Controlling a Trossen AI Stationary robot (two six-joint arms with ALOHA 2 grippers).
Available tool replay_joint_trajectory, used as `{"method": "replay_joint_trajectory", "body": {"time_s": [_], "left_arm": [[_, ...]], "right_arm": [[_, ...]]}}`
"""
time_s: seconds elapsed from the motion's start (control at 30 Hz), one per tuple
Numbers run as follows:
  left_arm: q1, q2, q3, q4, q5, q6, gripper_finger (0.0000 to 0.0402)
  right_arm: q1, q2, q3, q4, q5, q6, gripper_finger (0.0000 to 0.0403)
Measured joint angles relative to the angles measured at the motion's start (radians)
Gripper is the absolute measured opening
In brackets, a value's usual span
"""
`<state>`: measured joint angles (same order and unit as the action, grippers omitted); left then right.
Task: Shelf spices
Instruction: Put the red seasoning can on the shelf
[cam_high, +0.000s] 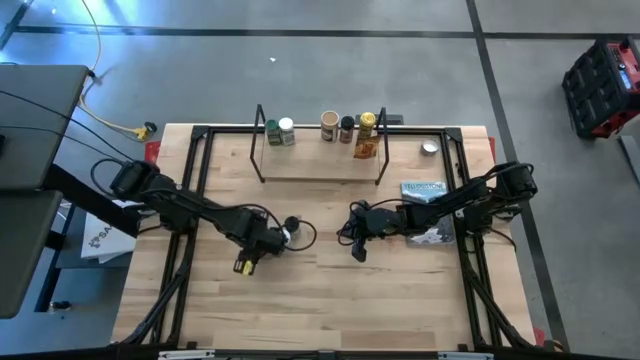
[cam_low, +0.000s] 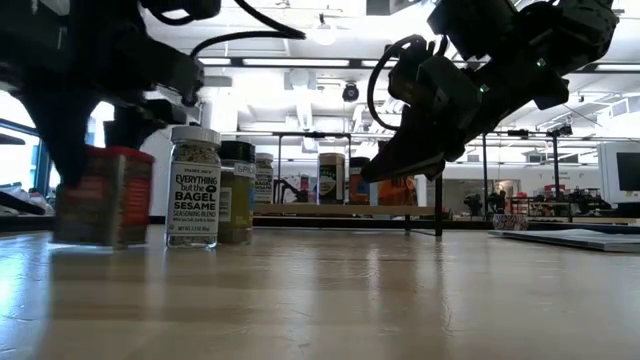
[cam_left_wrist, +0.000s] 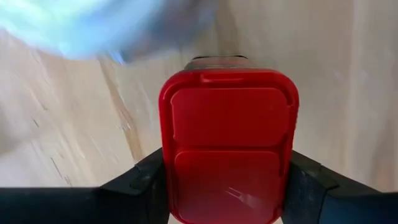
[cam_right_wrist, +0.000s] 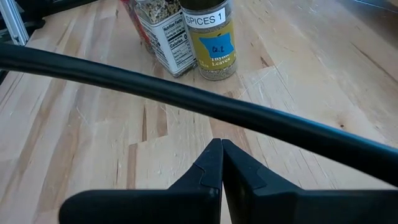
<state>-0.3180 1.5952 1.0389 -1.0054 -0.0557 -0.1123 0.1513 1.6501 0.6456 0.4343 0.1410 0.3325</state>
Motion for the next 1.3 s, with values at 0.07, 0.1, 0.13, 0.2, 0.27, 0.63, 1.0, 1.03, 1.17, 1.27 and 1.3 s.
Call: {"method": "replay_joint_trajectory", "body": {"time_s": [0.07, 0.1, 0.13, 0.2, 0.27, 0.63, 1.0, 1.03, 1.17, 1.27, 1.3], "left_arm": [[0.000, -0.013, 0.003, -0.049, 0.011, -0.012, 0.0203], [0.000, -0.021, 0.008, -0.092, 0.014, -0.017, 0.0203], [0.002, -0.025, 0.018, -0.148, 0.013, -0.023, 0.0203], [0.013, -0.039, 0.045, -0.271, -0.006, -0.038, 0.0203], [0.031, -0.057, 0.079, -0.372, -0.056, -0.041, 0.0203], [0.356, -0.143, 0.293, -0.351, -0.256, 0.177, 0.0203], [0.733, 0.052, 0.426, -0.143, -0.176, 0.532, 0.0203], [0.760, 0.084, 0.445, -0.141, -0.175, 0.543, 0.0203], [0.832, 0.187, 0.505, -0.141, -0.164, 0.595, 0.0203], [0.857, 0.243, 0.519, -0.146, -0.163, 0.613, 0.0205], [0.861, 0.256, 0.519, -0.150, -0.163, 0.618, 0.0210]], "right_arm": [[0.000, 0.000, 0.000, 0.000, 0.000, 0.000, 0.0000], [0.000, 0.000, 0.000, 0.000, 0.000, 0.000, 0.0000], [0.000, 0.000, 0.000, 0.000, 0.000, 0.000, 0.0000], [0.000, 0.000, 0.000, 0.000, 0.000, 0.000, 0.0000], [0.000, 0.000, 0.000, 0.000, 0.000, 0.000, 0.0000], [0.000, 0.000, 0.000, 0.000, 0.005, -0.018, 0.0000], [0.000, 0.000, 0.000, -0.003, 0.005, -0.018, 0.0000], [0.000, 0.000, 0.000, -0.003, 0.005, -0.017, 0.0000], [0.000, 0.000, 0.000, -0.004, 0.005, -0.016, 0.0000], [0.000, 0.000, 0.000, -0.003, 0.005, -0.016, 0.0000], [0.001, 0.000, 0.000, -0.004, 0.005, -0.016, 0.0000]]}}
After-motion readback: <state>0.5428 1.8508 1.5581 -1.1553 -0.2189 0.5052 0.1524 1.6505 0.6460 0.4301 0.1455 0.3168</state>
